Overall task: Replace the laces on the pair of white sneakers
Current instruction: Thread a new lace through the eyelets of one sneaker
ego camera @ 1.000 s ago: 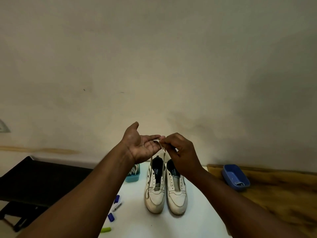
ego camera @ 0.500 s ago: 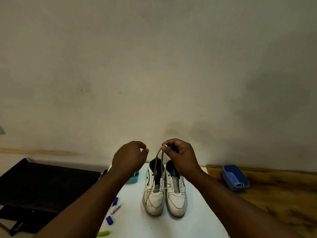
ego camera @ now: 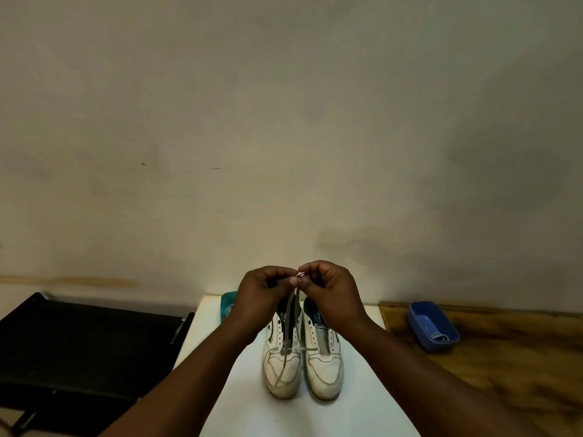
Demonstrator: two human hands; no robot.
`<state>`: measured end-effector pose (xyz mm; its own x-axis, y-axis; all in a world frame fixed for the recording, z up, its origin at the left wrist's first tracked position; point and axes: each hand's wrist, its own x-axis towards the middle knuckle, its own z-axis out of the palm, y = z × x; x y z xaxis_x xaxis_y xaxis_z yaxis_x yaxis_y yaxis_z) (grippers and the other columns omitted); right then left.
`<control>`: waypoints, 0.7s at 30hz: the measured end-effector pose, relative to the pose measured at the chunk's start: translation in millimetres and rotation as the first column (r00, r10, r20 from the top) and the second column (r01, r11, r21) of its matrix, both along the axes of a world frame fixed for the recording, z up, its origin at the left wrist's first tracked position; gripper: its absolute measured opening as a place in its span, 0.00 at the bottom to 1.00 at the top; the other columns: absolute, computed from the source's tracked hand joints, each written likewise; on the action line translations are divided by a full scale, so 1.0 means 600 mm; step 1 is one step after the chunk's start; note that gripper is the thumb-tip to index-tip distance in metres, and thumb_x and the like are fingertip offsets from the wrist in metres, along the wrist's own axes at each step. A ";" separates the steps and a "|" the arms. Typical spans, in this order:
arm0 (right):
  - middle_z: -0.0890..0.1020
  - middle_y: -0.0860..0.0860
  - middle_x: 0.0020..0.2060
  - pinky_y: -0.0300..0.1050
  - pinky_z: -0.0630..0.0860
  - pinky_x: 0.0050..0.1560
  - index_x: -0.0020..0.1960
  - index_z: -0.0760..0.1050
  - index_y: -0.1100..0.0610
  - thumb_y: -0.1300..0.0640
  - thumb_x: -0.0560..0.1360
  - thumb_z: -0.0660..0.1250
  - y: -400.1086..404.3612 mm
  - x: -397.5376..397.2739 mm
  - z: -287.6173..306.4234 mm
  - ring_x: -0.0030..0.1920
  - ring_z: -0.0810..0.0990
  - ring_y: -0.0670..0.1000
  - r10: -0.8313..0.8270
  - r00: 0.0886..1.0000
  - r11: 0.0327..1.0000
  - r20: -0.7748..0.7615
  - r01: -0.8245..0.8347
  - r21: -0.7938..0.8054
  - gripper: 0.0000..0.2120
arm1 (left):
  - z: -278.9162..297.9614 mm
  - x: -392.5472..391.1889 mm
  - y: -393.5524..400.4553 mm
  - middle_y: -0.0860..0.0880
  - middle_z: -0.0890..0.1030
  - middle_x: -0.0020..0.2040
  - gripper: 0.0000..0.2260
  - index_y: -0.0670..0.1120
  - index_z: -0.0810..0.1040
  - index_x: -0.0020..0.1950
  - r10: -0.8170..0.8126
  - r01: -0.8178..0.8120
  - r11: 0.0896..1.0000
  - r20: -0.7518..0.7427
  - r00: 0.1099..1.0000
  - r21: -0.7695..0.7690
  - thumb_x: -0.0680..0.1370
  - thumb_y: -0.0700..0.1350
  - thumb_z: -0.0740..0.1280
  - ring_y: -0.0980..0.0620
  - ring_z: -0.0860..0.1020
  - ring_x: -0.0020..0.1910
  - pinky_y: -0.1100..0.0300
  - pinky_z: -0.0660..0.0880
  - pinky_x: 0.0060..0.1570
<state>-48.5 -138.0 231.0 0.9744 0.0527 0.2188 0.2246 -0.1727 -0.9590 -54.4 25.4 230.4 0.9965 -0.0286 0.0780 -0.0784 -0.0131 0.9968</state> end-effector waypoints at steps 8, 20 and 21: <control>0.88 0.49 0.43 0.34 0.79 0.46 0.50 0.86 0.59 0.63 0.75 0.76 0.003 -0.001 0.000 0.46 0.86 0.46 -0.037 0.999 0.998 0.011 0.036 0.059 0.04 | -0.027 0.004 -0.006 0.35 0.84 0.48 0.05 0.48 0.85 0.50 -0.007 0.000 0.996 -0.084 0.996 -0.085 0.81 0.46 0.70 0.30 0.83 0.51 0.32 0.77 0.58; 0.88 0.47 0.43 0.32 0.78 0.47 0.50 0.87 0.56 0.61 0.77 0.74 0.002 0.006 0.004 0.46 0.86 0.44 -0.057 0.998 0.998 0.000 0.057 0.004 0.04 | -0.033 0.004 -0.013 0.49 0.86 0.43 0.05 0.50 0.86 0.51 0.056 -0.055 0.998 0.036 0.998 -0.021 0.81 0.47 0.71 0.50 0.84 0.43 0.56 0.81 0.45; 0.88 0.47 0.43 0.33 0.79 0.48 0.50 0.87 0.56 0.61 0.77 0.74 0.002 0.007 0.004 0.47 0.86 0.44 -0.054 0.999 0.999 -0.001 0.054 0.001 0.04 | -0.032 0.004 -0.013 0.50 0.86 0.41 0.05 0.50 0.87 0.51 0.057 -0.056 0.998 0.047 0.997 -0.018 0.81 0.46 0.71 0.54 0.83 0.41 0.60 0.79 0.42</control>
<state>-44.5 -136.9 233.4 0.9761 -0.0004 0.2175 0.2137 -0.1836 -0.9595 -52.1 17.3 211.2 0.9917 0.0294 0.1248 -0.1248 -0.0020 0.9922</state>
